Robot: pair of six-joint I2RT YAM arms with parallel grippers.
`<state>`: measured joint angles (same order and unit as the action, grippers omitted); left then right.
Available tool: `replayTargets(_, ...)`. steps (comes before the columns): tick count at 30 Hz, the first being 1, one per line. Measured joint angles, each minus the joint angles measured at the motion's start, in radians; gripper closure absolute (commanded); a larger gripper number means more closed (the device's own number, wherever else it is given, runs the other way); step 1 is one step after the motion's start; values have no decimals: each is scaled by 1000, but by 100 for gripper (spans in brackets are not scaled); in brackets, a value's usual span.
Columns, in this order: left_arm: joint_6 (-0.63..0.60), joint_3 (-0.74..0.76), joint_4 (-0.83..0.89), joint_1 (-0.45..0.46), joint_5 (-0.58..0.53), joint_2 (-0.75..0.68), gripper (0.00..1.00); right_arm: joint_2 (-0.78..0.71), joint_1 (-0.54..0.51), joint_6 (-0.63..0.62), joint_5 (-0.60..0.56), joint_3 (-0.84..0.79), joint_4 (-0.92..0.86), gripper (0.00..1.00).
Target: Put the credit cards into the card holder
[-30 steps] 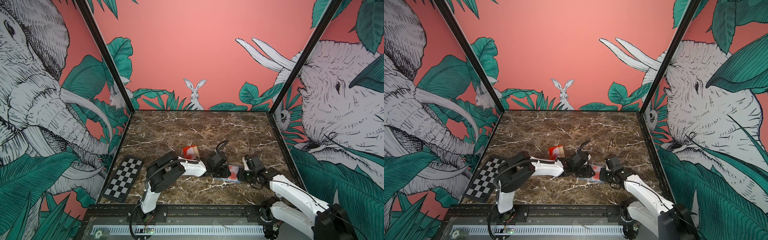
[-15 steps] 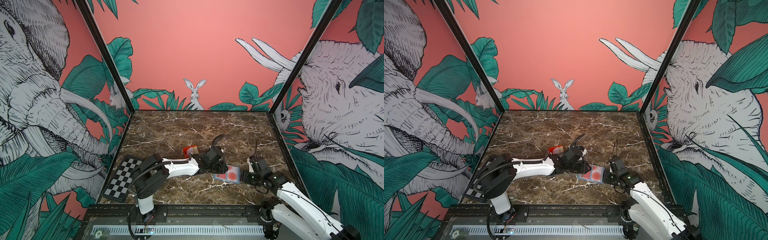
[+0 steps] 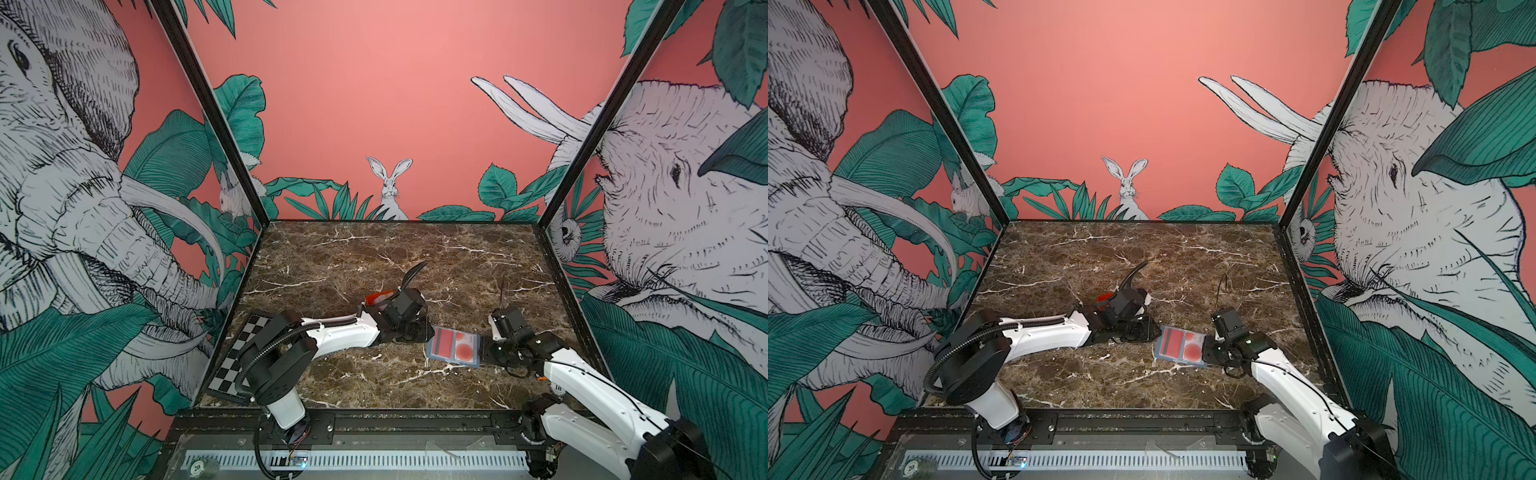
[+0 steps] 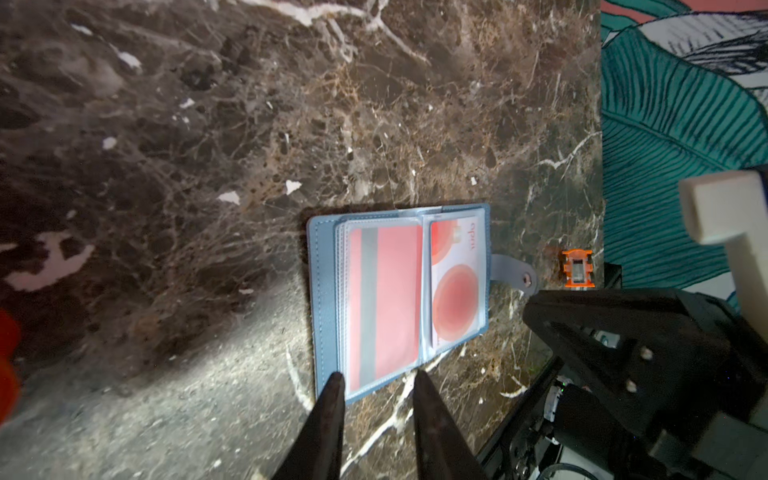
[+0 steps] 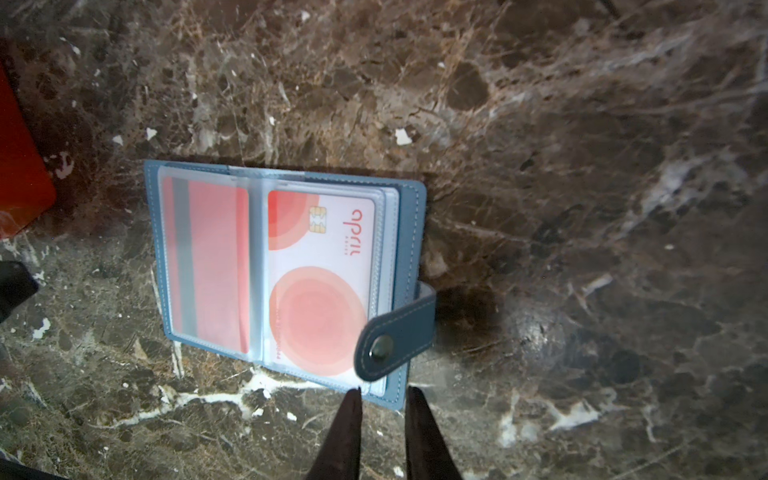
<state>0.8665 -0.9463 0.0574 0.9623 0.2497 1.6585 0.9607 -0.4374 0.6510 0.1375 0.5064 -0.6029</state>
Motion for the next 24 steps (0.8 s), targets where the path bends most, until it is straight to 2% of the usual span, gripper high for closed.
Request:
replayTargets(13,-10,51,4,-2,11,-4,65,107,0,0,5,-7,64,81)
replayTargets(24,4,66,-1,-10,19,-8,59,136,0,-1,4,-23,86,85)
